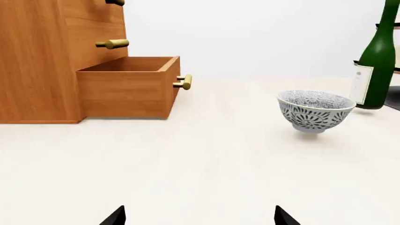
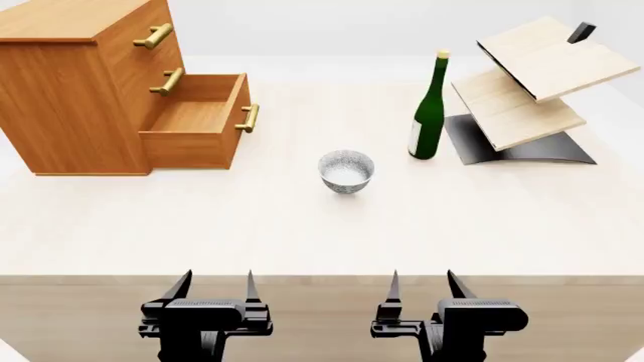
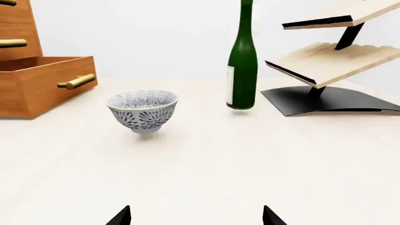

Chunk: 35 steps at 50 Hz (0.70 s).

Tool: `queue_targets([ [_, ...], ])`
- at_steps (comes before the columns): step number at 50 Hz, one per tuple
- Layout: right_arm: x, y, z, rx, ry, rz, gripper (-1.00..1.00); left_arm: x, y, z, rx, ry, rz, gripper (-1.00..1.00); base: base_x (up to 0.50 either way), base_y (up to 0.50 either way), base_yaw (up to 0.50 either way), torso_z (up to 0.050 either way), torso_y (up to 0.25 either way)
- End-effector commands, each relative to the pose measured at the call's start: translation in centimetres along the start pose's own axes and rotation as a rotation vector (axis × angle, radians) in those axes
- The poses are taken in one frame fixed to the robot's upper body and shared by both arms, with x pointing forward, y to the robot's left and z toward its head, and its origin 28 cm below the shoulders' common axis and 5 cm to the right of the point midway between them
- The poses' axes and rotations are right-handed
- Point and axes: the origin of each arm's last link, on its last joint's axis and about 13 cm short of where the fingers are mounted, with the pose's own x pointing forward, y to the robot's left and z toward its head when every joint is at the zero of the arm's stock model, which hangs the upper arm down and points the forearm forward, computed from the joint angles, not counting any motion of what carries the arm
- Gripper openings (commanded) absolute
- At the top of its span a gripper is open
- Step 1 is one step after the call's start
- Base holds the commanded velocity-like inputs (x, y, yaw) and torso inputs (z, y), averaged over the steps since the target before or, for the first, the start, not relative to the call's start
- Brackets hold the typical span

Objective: Put the bowl on top of the cabinet.

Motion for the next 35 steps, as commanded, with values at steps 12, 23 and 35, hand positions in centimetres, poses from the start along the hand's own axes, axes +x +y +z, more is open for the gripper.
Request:
queue_targets([
  [12,-0.04,-0.05,-0.06,0.006,0.004,-0.011,1.00,-0.28,-0.11,0.31,0.016,-0.008,-0.011,1.00,0.00,0.00,0.00,0.000,0.000],
  [23,-0.36,0.27,0.23,-0.002,-0.023,0.021,1.00,-0.39,-0.10,0.36,0.015,-0.009,-0.017,1.00,0.00,0.00,0.00,0.000,0.000],
  [35,-0.52,0.36,0.49,-0.007,-0.031,0.029,1.00,-0.52,-0.04,0.76,0.014,-0.017,-0.017,1.00,0.00,0.00,0.00,0.000,0.000],
])
